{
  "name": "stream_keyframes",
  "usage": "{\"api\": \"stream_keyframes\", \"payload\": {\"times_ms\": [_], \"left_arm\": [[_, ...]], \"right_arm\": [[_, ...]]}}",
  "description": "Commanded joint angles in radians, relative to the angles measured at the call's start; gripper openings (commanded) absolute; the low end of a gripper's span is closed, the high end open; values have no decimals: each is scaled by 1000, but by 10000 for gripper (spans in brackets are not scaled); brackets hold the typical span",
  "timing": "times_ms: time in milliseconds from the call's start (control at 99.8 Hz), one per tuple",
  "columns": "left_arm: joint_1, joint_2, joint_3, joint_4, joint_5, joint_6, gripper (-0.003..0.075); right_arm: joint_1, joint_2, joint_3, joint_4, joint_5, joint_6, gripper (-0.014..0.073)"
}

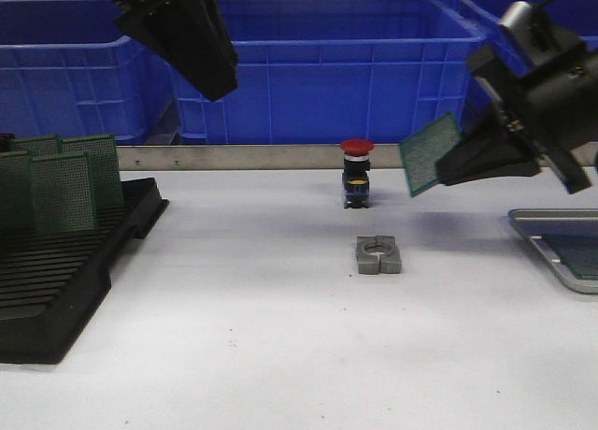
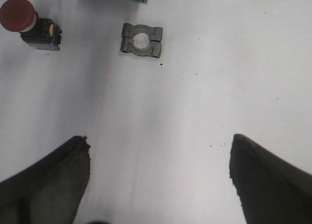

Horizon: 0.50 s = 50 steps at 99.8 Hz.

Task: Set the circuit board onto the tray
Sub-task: 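Lower the board onto the silver tray and open the right gripper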

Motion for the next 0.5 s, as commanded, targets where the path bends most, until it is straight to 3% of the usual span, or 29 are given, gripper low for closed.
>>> {"api": "stream_keyframes", "payload": {"times_ms": [0,250,421,491], "left_arm": [[4,-53,-33,-40,-22,-12,553],[4,-53,-33,-42,-22,-12,553],[4,-53,-33,-47,-22,-12,553],[4,-53,-33,-53,-22,-12,553]], "right_arm": [[-93,-42,0,17,48,0,-61],[-286,-42,88,12,-17,0,-61],[-324,-42,101,10,-41,-3,-54],[-324,-42,101,7,-63,-12,3]]}}
